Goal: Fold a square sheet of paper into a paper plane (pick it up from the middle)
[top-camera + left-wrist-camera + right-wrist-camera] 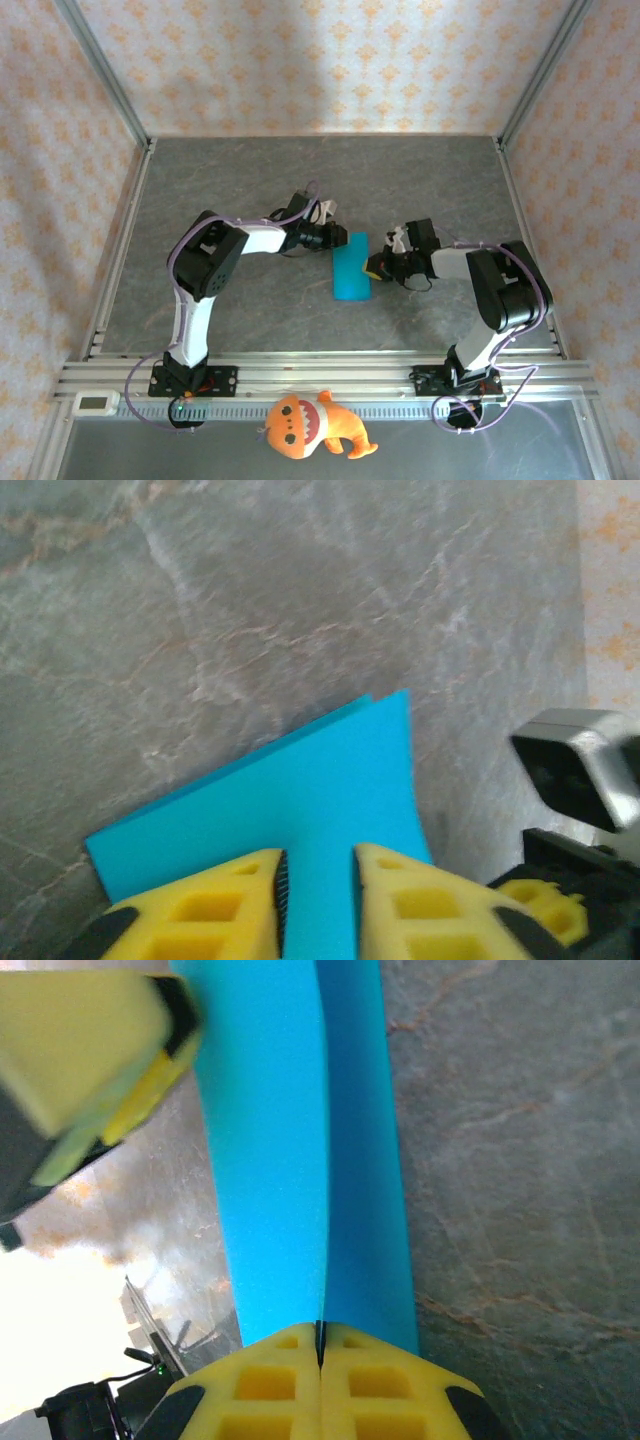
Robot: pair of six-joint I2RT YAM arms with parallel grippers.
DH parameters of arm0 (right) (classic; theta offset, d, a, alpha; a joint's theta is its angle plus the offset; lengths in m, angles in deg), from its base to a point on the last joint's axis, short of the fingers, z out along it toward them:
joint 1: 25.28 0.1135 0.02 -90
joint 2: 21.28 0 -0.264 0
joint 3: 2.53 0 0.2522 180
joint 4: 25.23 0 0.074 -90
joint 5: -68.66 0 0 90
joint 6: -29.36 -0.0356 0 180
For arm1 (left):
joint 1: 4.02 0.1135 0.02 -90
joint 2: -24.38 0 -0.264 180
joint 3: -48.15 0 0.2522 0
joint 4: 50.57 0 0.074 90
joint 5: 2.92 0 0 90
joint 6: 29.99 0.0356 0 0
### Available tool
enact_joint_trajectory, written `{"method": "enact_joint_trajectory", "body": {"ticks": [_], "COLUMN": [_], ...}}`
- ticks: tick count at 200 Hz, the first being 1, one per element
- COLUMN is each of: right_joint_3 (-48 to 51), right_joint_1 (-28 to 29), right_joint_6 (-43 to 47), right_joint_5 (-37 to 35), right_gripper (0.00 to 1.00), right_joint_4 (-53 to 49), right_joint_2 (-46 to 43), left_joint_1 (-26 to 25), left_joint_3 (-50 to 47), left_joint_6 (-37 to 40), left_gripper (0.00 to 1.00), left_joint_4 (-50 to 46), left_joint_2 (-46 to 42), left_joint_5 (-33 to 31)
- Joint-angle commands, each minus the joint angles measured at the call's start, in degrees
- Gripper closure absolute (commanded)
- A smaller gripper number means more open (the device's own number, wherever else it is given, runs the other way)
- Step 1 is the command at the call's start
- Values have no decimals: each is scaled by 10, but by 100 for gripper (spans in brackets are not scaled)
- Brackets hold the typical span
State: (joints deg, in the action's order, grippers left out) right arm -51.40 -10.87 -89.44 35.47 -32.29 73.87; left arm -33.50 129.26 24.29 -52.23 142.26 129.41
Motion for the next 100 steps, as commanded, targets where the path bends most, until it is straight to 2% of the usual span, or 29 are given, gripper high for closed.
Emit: {"method": "enact_joint_trajectory", "body": {"ticks": [1,14,52,73,88,100], "right_joint_3": [21,28,30,30,30,30], "right_joint_1": [-2,-2,-2,-2,-2,-2], "right_joint_6": [-57,-72,-91,-93,-93,-93], "right_joint_5": [-18,-20,-21,-20,-17,-19], "right_gripper": [96,96,95,95,95,95], "right_joint_4": [60,76,81,81,78,79], "right_joint_2": [-20,-30,-44,-44,-42,-42], "left_joint_1": [0,-7,-50,-102,-152,-203], "left_joint_3": [-24,-57,-158,-199,-216,-223], "left_joint_6": [16,30,99,151,197,236], "left_gripper": [65,61,58,56,55,51], "left_joint_4": [32,50,71,66,53,41], "left_joint_2": [-78,-127,-230,-274,-296,-305], "left_joint_5": [-23,-42,-128,-200,-268,-324]}}
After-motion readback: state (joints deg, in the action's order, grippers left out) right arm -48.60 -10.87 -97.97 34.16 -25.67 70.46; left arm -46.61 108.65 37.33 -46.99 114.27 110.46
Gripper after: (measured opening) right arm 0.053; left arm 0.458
